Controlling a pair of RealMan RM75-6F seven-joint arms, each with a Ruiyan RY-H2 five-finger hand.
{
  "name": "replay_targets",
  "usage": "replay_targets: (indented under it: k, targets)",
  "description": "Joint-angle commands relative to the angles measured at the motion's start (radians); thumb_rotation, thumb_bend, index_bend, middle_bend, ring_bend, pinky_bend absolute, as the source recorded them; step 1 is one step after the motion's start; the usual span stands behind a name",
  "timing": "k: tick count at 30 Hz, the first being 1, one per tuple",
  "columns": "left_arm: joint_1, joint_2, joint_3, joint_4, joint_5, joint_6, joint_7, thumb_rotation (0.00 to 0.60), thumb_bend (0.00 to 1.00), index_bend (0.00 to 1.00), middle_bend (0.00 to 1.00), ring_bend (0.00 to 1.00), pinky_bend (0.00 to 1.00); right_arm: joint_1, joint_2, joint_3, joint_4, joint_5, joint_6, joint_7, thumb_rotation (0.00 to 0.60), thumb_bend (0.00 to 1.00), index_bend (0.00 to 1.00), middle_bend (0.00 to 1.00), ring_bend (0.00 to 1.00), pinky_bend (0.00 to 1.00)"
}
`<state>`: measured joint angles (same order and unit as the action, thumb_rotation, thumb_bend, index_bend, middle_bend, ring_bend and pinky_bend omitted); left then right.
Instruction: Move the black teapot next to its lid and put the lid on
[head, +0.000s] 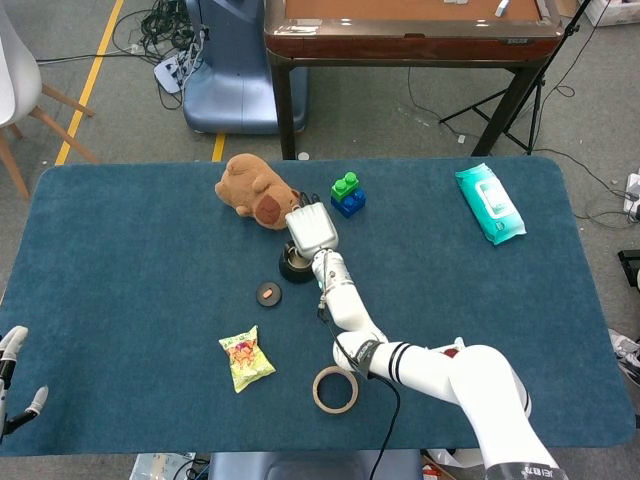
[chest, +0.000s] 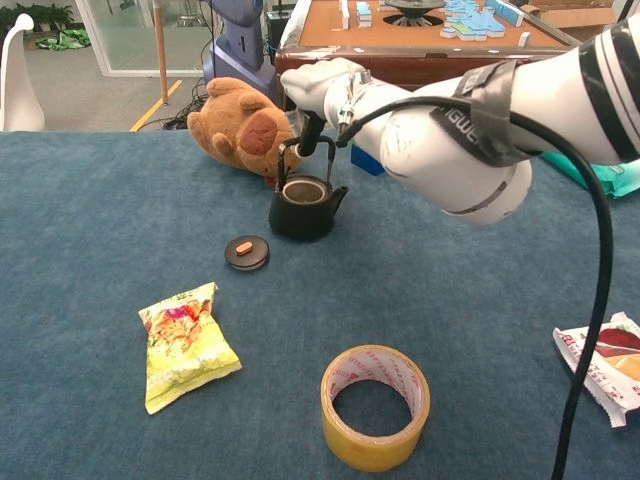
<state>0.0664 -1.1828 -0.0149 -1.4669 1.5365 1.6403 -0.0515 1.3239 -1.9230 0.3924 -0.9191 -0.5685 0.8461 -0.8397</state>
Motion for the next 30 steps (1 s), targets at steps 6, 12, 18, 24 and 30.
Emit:
replay_targets:
  k: [6,12,18,24,30]
  targets:
    - [0.005,-0.001,-0.001,0.008,-0.005,0.002,-0.009,0.600,0.28,0.04,0.09,0.06,0.06,0.021,-0.025,0.015,0.023,0.006,0.001,-0.008,0.600,0.41,0.63,0.41,0.14,0.19]
    - [0.007,-0.002,-0.001,0.014,-0.005,0.003,-0.017,0.600,0.28,0.04,0.09,0.06,0.06,0.028,-0.031,0.014,0.011,-0.002,0.006,-0.018,0.600,0.41,0.63,0.41,0.14,0.19]
    - [0.013,-0.005,0.000,0.021,-0.007,0.008,-0.025,0.600,0.28,0.04,0.09,0.06,0.06,0.025,-0.023,0.006,-0.007,0.010,0.011,-0.047,0.600,0.41,0.63,0.39,0.14,0.19]
    - [0.014,-0.007,0.000,0.025,-0.007,0.008,-0.029,0.600,0.28,0.04,0.09,0.06,0.06,0.022,-0.016,0.000,-0.017,0.038,-0.004,-0.070,0.600,0.41,0.63,0.38,0.14,0.19]
    - [0.015,-0.008,-0.001,0.029,-0.009,0.007,-0.033,0.600,0.28,0.04,0.09,0.06,0.06,0.014,-0.001,-0.006,-0.041,0.080,-0.035,-0.081,0.600,0.41,0.58,0.35,0.14,0.19]
